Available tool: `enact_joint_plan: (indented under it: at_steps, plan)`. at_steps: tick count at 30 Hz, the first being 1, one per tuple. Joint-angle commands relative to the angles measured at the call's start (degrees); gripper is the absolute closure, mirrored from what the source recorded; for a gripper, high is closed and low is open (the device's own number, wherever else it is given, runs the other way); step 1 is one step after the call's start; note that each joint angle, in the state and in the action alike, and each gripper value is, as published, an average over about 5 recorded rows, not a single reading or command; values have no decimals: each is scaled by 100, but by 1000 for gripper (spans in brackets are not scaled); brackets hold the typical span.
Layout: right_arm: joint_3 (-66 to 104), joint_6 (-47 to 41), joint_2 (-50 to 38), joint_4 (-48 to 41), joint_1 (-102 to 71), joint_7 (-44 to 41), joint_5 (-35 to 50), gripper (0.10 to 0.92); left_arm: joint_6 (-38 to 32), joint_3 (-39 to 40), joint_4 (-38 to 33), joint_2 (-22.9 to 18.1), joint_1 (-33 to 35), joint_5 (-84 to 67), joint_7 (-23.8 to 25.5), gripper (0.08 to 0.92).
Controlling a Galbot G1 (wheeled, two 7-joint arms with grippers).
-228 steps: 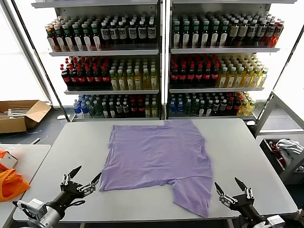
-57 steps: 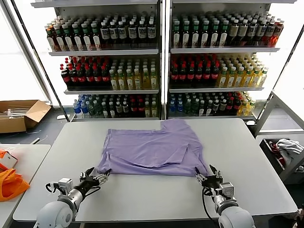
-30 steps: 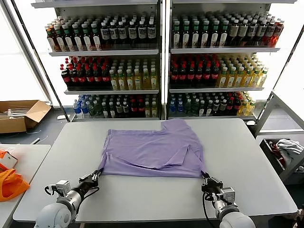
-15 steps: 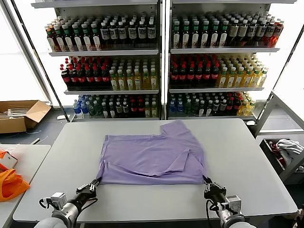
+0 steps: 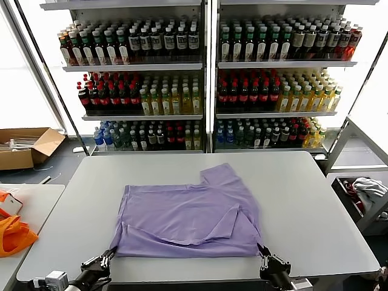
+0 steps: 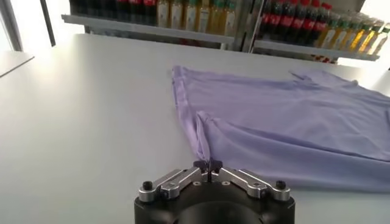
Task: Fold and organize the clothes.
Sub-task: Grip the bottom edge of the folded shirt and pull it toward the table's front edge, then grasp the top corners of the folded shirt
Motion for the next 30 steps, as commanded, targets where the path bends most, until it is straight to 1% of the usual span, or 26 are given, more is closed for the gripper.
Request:
enact_joint_plan:
  at_steps: [1, 4, 6, 11, 14, 17, 19, 21, 23, 26, 28, 30]
  plan:
    - [191, 55, -5, 321, -535, -79, -112, 916, -129, -308, -362, -47, 515, 237, 97, 912]
    - [284, 14, -40, 405, -550, -123, 17, 874, -131, -312, -444, -38, 513, 245, 130, 893]
    - [372, 30, -64, 424, -524, -147, 93, 819, -113, -331, -515, -33, 517, 235, 122, 852]
    - [659, 160, -210, 426, -320, -295, 306, 689, -61, -455, -732, 53, 527, 183, 142, 706]
    - [1035, 228, -421, 376, 59, -494, 645, 603, -23, -551, -799, 200, 262, 118, 242, 619]
    - [1340, 175, -894, 160, 764, -746, 1182, 516, 47, -520, -669, 528, -283, 0, 409, 532]
    - [1324, 137, -1354, -142, 1386, -1035, 1521, 455, 65, -377, -368, 823, -689, -46, 572, 472]
    - [1124, 29, -1794, -579, 2118, -1399, 1785, 403, 55, -161, 133, 1117, -1130, -40, 717, 402]
    - [821, -231, -2073, -1101, 2910, -1739, 1930, 343, 68, 57, 640, 1370, -1568, -120, 799, 350]
    - [234, -679, -2196, -1977, 4093, -2221, 1928, 260, 153, 405, 1265, 1715, -2287, -398, 888, 264]
    - [-205, -864, -2160, -2564, 4854, -2497, 1871, 223, 211, 673, 1632, 1931, -2759, -541, 962, 215]
    - [-661, -952, -2077, -3176, 5521, -2716, 1771, 209, 233, 986, 2050, 2115, -3227, -603, 1042, 188]
